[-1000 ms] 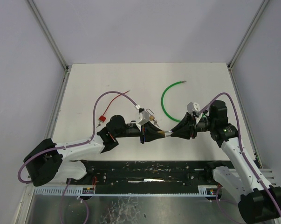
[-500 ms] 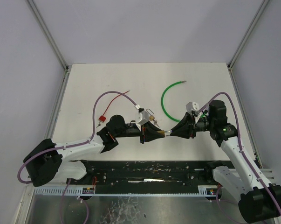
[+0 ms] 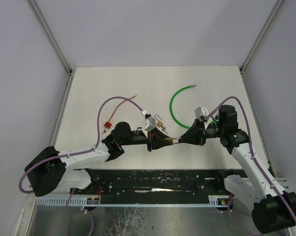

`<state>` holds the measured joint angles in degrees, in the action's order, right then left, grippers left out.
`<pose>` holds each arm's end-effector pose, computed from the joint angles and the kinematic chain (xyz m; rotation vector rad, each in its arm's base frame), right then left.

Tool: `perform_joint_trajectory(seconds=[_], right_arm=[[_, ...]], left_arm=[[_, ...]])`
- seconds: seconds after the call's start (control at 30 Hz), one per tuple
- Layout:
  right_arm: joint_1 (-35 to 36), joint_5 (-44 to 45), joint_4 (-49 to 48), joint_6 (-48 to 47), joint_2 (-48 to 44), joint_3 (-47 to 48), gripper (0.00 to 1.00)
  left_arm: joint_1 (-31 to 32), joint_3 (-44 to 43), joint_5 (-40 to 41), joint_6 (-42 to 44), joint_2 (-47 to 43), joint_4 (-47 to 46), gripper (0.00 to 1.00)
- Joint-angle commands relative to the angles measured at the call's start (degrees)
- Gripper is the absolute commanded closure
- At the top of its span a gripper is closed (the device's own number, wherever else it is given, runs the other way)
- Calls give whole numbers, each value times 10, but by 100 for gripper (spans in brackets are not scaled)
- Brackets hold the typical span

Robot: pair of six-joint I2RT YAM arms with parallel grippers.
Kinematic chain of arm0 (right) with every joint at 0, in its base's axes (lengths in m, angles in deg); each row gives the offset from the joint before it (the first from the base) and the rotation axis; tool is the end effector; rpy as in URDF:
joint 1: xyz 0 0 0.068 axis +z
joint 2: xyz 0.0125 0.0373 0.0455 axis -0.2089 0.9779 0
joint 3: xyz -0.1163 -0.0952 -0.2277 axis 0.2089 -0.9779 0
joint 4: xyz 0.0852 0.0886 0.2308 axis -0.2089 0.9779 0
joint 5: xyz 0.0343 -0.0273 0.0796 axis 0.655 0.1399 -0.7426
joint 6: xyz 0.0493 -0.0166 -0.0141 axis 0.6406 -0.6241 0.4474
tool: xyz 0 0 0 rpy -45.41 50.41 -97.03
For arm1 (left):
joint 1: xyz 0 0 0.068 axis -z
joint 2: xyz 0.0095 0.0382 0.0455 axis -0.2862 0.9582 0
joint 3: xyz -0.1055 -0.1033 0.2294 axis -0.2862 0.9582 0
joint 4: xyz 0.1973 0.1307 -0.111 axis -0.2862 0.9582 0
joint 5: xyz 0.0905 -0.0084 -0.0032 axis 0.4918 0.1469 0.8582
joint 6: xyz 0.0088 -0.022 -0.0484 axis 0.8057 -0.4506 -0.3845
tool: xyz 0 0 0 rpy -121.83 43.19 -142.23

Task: Lock with the key
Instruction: Lock the lock.

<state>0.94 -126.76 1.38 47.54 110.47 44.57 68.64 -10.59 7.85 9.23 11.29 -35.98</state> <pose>0.1665 0.0743 0.2851 -1.2369 1.3557 1.2992 0.1476 -0.2212 0.2583 1.0305 1.2993 -1.2991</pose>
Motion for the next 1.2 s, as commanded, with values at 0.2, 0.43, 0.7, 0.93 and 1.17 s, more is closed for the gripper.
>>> perform_joint_trajectory(seconds=[0.2, 0.43, 0.7, 0.93, 1.17], right_arm=[[28, -14, -113, 65, -14, -35, 100], [45, 2, -187, 117, -22, -54, 100], [60, -9, -215, 139, -13, -61, 100], [64, -6, -212, 140, -26, -66, 100], [78, 6, -206, 136, -38, -69, 100]], left_arm=[[-1, -3, 30, -23, 27, -130, 99], [-1, -7, 16, -61, 53, -197, 99], [2, -14, 3, -59, 51, -214, 99], [11, -31, 26, -67, 62, -216, 100], [26, -55, 50, -46, 72, -246, 100]])
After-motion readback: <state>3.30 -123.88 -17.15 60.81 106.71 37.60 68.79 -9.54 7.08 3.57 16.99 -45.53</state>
